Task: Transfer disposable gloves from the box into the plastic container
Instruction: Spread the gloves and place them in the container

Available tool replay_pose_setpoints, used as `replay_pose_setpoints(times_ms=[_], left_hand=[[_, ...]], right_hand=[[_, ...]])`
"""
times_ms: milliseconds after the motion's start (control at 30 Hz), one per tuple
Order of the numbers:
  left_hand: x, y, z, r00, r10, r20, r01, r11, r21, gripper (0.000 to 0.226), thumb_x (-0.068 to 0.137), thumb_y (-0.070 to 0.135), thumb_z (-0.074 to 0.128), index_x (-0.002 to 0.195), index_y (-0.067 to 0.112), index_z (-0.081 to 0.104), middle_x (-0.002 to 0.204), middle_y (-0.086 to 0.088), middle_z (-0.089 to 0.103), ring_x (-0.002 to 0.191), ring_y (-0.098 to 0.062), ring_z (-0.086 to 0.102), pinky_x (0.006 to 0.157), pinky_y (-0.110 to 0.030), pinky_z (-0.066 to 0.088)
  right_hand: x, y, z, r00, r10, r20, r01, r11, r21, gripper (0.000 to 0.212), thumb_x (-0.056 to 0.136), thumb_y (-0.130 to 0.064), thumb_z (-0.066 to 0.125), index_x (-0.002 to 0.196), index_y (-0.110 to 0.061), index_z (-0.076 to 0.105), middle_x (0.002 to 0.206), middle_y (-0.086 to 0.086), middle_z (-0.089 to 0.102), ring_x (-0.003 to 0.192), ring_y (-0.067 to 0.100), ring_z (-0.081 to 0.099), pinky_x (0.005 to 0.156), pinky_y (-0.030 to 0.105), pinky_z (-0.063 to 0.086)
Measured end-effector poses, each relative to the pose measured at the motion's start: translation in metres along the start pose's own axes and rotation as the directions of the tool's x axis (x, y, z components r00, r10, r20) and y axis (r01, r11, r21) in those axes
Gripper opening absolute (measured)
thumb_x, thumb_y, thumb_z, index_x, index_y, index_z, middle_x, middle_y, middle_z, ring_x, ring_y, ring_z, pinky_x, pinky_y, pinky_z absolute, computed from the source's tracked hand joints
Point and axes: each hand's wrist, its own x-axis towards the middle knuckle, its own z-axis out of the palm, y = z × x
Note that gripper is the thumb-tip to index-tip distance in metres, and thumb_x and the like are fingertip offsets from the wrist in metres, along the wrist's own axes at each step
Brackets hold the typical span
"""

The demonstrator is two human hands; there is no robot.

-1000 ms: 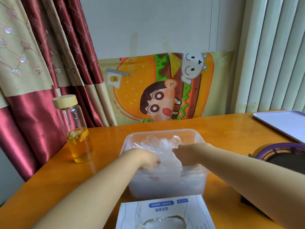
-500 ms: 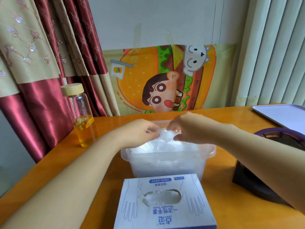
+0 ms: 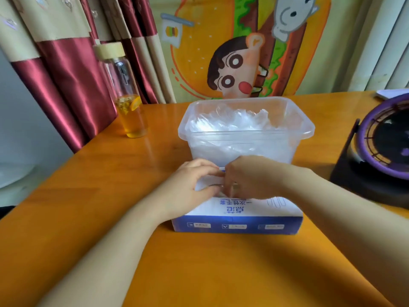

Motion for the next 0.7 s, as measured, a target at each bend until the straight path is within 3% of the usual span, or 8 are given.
replay_pose_setpoints(times_ms=[100,167,333,433,567,700], left_hand=[[0.0,-0.002,0.001,1.0,0.01,0.013,-0.01,1.0,-0.011,0.023,0.092,0.033,0.06,0.115,0.036,0.062,0.125,0.023,0.045,0.124,0.002,0.035,0.105,-0.016,0.023],[0.001,-0.002,0.001,0.999,0.012,0.03,-0.012,1.0,-0.008,0.023,0.092,0.037,0.06,0.114,0.037,0.062,0.126,0.024,0.044,0.124,0.003,0.033,0.105,-0.016,0.022],[0.001,-0.007,0.001,0.998,0.047,0.033,-0.046,0.998,-0.037,0.042,0.088,0.039,0.062,0.129,0.034,0.054,0.128,0.022,0.045,0.127,-0.001,0.035,0.109,-0.022,0.026],[0.002,-0.01,0.001,0.998,0.051,0.026,-0.049,0.995,-0.086,0.049,0.084,0.052,0.059,0.128,0.032,0.054,0.129,0.021,0.047,0.129,-0.004,0.037,0.112,-0.034,0.032],[0.003,-0.011,0.002,0.998,0.058,0.03,-0.055,0.994,-0.098,0.062,0.076,0.073,0.05,0.122,0.033,0.056,0.126,0.018,0.05,0.126,-0.008,0.041,0.106,-0.04,0.037],[0.003,-0.01,0.003,0.997,0.069,0.021,-0.065,0.988,-0.141,0.049,0.077,0.073,0.05,0.113,0.042,0.059,0.123,0.015,0.054,0.123,-0.013,0.046,0.104,-0.043,0.04]], right_hand=[[-0.001,0.001,0.005,1.0,0.0,-0.022,0.001,0.999,0.048,0.023,0.092,-0.026,0.05,0.086,-0.032,0.072,0.091,-0.007,0.064,0.083,0.02,0.057,0.071,0.032,0.049],[-0.005,0.004,0.004,1.0,-0.007,-0.029,0.011,0.991,0.13,0.021,0.092,-0.026,0.052,0.095,-0.029,0.073,0.098,-0.005,0.067,0.086,0.018,0.059,0.078,0.032,0.049],[-0.014,0.012,-0.007,0.987,-0.011,-0.161,0.057,0.956,0.289,0.015,0.095,-0.029,0.052,0.102,-0.023,0.064,0.09,-0.016,0.053,0.079,0.007,0.05,0.065,0.012,0.038],[-0.018,0.007,-0.011,0.95,0.0,-0.312,0.098,0.949,0.298,0.015,0.098,-0.025,0.047,0.104,-0.021,0.06,0.093,-0.01,0.055,0.081,0.012,0.05,0.064,0.019,0.036],[-0.022,0.0,-0.011,0.885,0.046,-0.462,0.117,0.94,0.319,0.016,0.099,-0.023,0.041,0.102,-0.015,0.055,0.092,0.006,0.064,0.078,0.025,0.057,0.07,0.039,0.046],[-0.019,0.0,-0.01,0.783,0.097,-0.615,0.137,0.937,0.322,0.012,0.099,-0.017,0.042,0.1,-0.012,0.054,0.089,0.009,0.064,0.076,0.027,0.054,0.067,0.039,0.043]])
